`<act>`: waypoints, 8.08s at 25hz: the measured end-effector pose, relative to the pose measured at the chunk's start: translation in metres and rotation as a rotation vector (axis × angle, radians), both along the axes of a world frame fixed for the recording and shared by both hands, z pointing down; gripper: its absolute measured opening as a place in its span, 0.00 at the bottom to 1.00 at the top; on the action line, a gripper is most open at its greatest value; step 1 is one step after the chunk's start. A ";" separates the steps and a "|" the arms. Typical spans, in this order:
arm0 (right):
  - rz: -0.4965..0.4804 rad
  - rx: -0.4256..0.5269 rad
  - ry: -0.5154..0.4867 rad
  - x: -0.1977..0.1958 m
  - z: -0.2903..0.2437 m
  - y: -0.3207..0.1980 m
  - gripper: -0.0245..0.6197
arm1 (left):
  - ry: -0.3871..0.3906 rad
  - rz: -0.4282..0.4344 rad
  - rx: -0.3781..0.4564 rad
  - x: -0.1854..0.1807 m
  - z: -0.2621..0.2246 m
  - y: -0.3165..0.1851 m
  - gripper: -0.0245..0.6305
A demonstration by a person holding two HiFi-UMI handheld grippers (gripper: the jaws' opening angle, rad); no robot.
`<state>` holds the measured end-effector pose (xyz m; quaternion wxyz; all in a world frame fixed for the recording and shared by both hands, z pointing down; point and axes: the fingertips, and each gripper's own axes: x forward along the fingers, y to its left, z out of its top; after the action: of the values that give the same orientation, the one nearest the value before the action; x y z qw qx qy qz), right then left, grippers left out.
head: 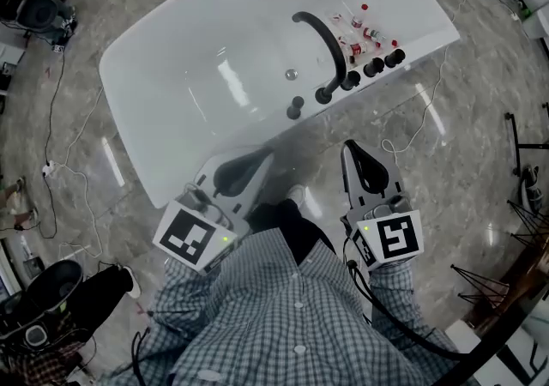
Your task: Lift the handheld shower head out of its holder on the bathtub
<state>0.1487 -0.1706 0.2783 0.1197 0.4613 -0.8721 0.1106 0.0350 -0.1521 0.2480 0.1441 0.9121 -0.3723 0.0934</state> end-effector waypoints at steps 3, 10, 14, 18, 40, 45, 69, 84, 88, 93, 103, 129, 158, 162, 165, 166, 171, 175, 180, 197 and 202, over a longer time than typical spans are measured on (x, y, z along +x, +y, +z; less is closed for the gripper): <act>0.007 -0.022 -0.003 -0.001 0.010 -0.007 0.07 | -0.014 0.029 -0.009 0.002 0.011 -0.008 0.05; -0.028 -0.040 0.006 -0.020 0.045 -0.028 0.07 | 0.026 0.044 -0.047 0.001 0.044 -0.034 0.05; -0.043 -0.044 0.013 -0.032 0.070 -0.045 0.07 | 0.000 0.054 -0.061 -0.004 0.073 -0.046 0.05; -0.053 -0.044 0.016 -0.041 0.099 -0.056 0.07 | 0.008 0.042 -0.064 -0.011 0.103 -0.061 0.05; -0.071 -0.132 0.048 -0.046 0.269 -0.077 0.07 | -0.020 0.018 -0.112 -0.020 0.277 -0.093 0.05; -0.091 -0.152 0.024 -0.048 0.297 -0.079 0.07 | -0.100 0.077 -0.086 -0.016 0.311 -0.098 0.05; -0.187 -0.138 0.097 -0.074 0.372 -0.107 0.25 | -0.199 0.287 -0.065 0.026 0.374 -0.125 0.26; -0.283 -0.045 0.232 -0.094 0.388 -0.129 0.26 | -0.211 0.348 0.010 0.049 0.374 -0.136 0.28; -0.325 -0.040 0.228 -0.094 0.391 -0.127 0.24 | -0.219 0.385 0.038 0.048 0.376 -0.137 0.26; -0.344 -0.042 0.236 -0.093 0.392 -0.125 0.24 | -0.226 0.405 0.056 0.047 0.375 -0.137 0.25; -0.336 -0.037 0.243 -0.094 0.377 -0.124 0.24 | -0.230 0.423 0.049 0.046 0.362 -0.136 0.24; -0.360 0.065 0.259 -0.089 0.256 -0.113 0.24 | -0.226 0.430 0.175 0.049 0.241 -0.125 0.24; -0.293 0.179 0.082 -0.090 0.055 -0.092 0.23 | -0.233 0.391 0.289 0.054 0.061 -0.098 0.23; -0.295 0.198 0.066 -0.088 0.027 -0.088 0.23 | -0.227 0.394 0.307 0.056 0.034 -0.093 0.23; -0.293 0.203 0.064 -0.088 0.007 -0.086 0.23 | -0.220 0.390 0.338 0.056 0.013 -0.092 0.23; -0.293 0.208 0.065 -0.088 0.001 -0.085 0.23 | -0.220 0.388 0.348 0.056 0.006 -0.091 0.23; -0.295 0.231 0.061 -0.087 -0.031 -0.080 0.23 | -0.233 0.398 0.366 0.055 -0.023 -0.084 0.23; -0.295 0.244 0.057 -0.086 -0.059 -0.076 0.23 | -0.215 0.395 0.395 0.055 -0.052 -0.079 0.23; -0.281 0.265 0.033 -0.087 -0.093 -0.069 0.23 | -0.229 0.397 0.427 0.054 -0.085 -0.072 0.23; -0.251 0.333 -0.006 -0.079 -0.180 -0.063 0.23 | -0.182 0.422 0.552 0.061 -0.174 -0.064 0.23; -0.269 0.345 0.015 -0.079 -0.186 -0.059 0.23 | -0.167 0.428 0.578 0.058 -0.184 -0.061 0.23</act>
<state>0.0692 -0.2298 0.0922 0.0590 0.3550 -0.9310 -0.0607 0.0935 -0.2131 0.0639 -0.1731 0.9616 -0.1947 0.0865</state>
